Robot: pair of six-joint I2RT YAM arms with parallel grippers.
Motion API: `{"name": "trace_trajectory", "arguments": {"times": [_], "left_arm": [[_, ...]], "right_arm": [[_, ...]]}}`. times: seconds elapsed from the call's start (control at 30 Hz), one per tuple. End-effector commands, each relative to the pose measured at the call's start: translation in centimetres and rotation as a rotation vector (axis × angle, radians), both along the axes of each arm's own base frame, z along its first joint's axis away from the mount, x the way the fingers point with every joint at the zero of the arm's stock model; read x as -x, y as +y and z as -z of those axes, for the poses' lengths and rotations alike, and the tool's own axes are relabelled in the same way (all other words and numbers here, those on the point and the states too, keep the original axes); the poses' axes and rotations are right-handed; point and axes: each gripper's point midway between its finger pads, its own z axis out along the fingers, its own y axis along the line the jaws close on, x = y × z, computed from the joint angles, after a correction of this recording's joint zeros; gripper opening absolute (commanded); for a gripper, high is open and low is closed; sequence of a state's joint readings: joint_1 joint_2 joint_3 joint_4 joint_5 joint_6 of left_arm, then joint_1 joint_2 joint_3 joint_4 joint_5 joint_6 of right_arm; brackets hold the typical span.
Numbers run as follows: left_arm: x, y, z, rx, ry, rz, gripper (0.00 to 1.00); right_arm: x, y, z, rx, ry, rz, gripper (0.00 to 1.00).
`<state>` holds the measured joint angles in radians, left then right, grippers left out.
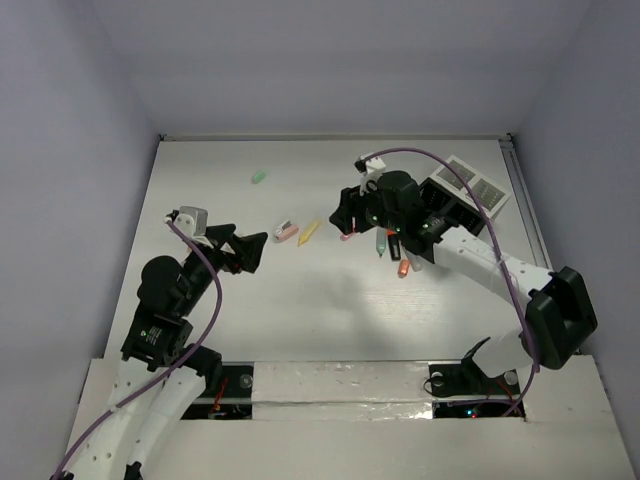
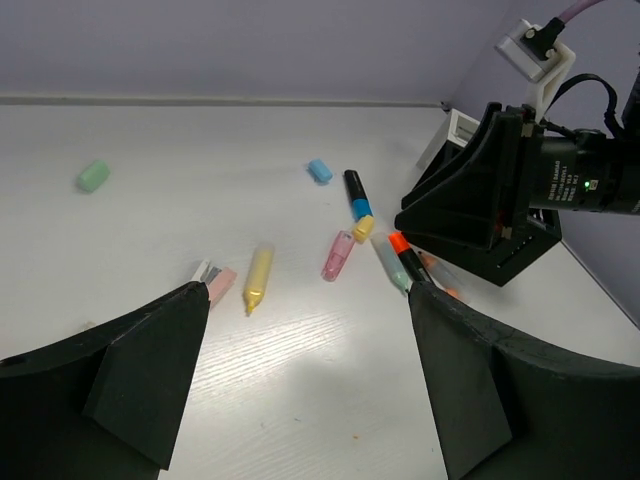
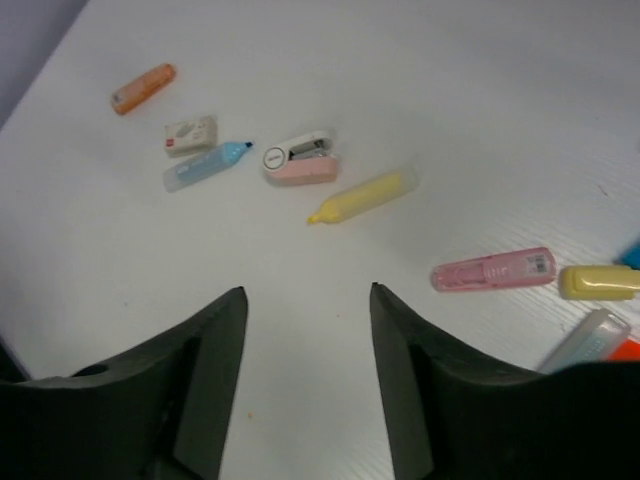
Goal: Sort the stationery into containers
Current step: Pick up the stationery from the center of the board.
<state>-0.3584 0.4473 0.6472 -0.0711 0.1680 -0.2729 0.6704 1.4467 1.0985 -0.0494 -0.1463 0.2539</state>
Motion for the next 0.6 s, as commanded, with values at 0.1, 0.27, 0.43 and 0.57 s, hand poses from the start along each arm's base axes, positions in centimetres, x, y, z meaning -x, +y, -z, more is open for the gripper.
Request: {"name": "trace_trajectory", "arguments": {"times": [0.1, 0.27, 0.43, 0.57], "left_arm": [[0.0, 0.3, -1.4, 0.008, -0.06, -0.008, 0.79], [0.0, 0.3, -1.4, 0.007, -0.058, -0.008, 0.79], [-0.1, 0.2, -1.3, 0.005, -0.054, -0.007, 0.79], [-0.1, 0.1, -1.1, 0.006, -0.047, -0.004, 0.79]], "right_arm": [[-2.1, -1.2, 0.9, 0.093, -0.012, 0.122, 0.49], [-3.4, -2.9, 3.5, 0.187, 0.021, 0.232, 0.47], [-4.5, -3.7, 5.4, 0.235, 0.057, 0.32, 0.8], [-5.6, -3.4, 7.4, 0.262, 0.092, 0.358, 0.93]]}}
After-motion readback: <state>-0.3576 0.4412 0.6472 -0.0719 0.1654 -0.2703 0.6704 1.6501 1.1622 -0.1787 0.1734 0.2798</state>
